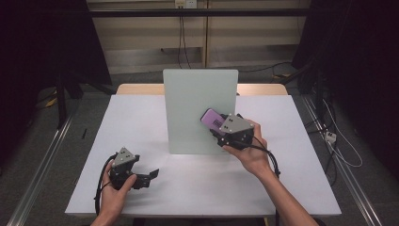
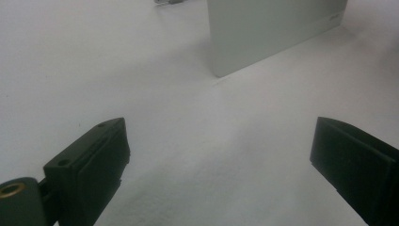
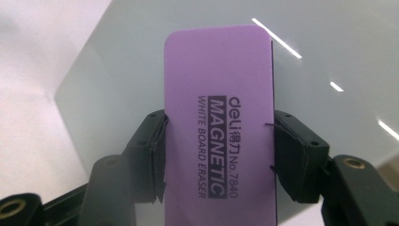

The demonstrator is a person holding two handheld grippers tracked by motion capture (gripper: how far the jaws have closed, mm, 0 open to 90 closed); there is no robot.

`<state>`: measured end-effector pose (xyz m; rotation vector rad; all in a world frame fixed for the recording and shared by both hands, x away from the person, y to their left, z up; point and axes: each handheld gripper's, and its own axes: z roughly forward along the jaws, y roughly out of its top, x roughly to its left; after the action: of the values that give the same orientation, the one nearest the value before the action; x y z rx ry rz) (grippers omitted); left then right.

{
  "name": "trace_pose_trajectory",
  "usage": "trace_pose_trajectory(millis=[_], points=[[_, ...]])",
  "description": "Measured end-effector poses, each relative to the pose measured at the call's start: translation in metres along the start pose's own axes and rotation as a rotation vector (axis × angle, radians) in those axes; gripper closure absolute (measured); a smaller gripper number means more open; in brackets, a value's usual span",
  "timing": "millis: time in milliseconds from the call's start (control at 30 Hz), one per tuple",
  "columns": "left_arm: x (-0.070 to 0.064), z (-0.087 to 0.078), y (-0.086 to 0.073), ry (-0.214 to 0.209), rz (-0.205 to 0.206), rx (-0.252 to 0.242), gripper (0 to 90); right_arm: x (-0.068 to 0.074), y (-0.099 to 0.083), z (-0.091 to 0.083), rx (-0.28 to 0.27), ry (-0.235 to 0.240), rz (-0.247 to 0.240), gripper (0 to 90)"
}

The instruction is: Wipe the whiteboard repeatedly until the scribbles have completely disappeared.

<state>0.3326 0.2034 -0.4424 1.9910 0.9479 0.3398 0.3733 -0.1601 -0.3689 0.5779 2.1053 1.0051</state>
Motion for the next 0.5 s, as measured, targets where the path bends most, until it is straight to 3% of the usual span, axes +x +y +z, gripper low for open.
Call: trace_pose_trajectory(millis=[267,367,500], points=[[0.0,-0.001,0.0,0.004,-0.002,0.003,5.0,0.015,-0.009,0.008,0.027,0.054,-0.01,42.2],[0.001,0.0,0.0,0.004,-0.003,0.004,5.0,0.013,-0.008,0.007,0.029,0.066,-0.003,42.2],[0.001,-0.001,0.0,0.004,-0.003,0.003,5.0,0.006,-0.002,0.005,0.018,0.046,0.003,42.2]])
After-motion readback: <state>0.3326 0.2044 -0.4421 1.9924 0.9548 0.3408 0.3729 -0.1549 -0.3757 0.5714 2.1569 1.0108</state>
